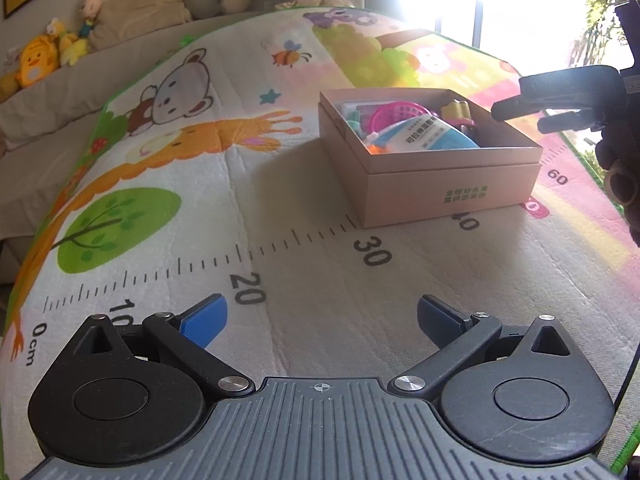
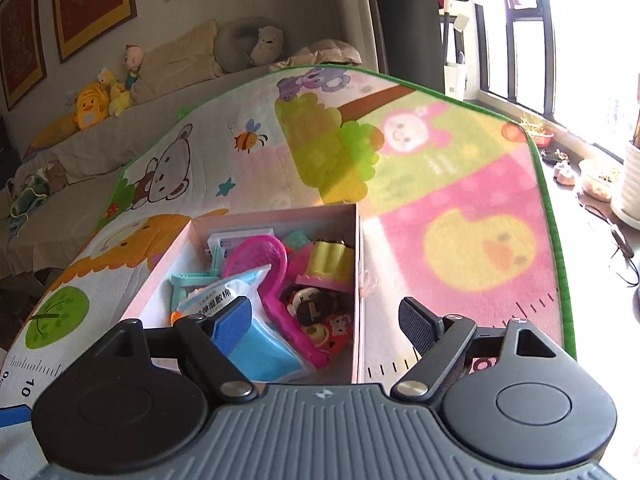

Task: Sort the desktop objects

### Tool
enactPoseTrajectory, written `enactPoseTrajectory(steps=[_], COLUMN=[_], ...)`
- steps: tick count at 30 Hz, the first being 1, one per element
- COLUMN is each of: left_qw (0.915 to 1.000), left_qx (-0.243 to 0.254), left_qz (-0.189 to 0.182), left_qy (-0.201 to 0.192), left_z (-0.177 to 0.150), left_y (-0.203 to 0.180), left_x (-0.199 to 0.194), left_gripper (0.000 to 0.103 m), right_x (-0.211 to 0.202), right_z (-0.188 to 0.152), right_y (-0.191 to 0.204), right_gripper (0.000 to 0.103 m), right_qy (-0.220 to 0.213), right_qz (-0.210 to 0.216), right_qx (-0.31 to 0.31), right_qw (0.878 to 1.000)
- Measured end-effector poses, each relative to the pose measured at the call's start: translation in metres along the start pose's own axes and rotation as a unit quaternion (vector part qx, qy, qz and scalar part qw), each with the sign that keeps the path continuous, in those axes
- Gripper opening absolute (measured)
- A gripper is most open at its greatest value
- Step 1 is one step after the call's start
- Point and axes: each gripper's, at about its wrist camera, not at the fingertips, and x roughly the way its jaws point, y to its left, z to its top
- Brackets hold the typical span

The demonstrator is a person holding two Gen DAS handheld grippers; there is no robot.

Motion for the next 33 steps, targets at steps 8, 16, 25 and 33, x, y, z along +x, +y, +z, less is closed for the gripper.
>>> enactPoseTrajectory(steps=[8, 16, 25, 33], left_qw=[0.9998, 0.998, 0.9963, 0.9958], left_qx=[-0.008, -0.03, -0.05, -0.066], left_qz=[0.017, 0.053, 0.069, 0.061], left_qy=[-0.002, -0.014, -0.013, -0.016], left_z=[-0.001, -0.007, -0.007, 0.0], left_y=[0.004, 0.02, 0.022, 0.029], left_x=[0.001, 0.011, 0.039, 0.051], left_gripper=[0.103, 0.103, 0.103, 0.103], right_x=[0.018, -0.022, -0.03, 0.003], right_z=[-0.019, -0.038, -0.104, -0.104], right_y=[0.018, 0.047, 0.078, 0.088], right_gripper=[0.088, 0.103, 0.103, 0.103], right_qy=[0.015, -0.043, 0.056, 0.065], right_qz=[0.035, -0.012, 0.006, -0.052], right_qx=[0.016, -0.038, -0.052, -0.059], right_qw=[0.999, 0.998, 0.997, 0.995])
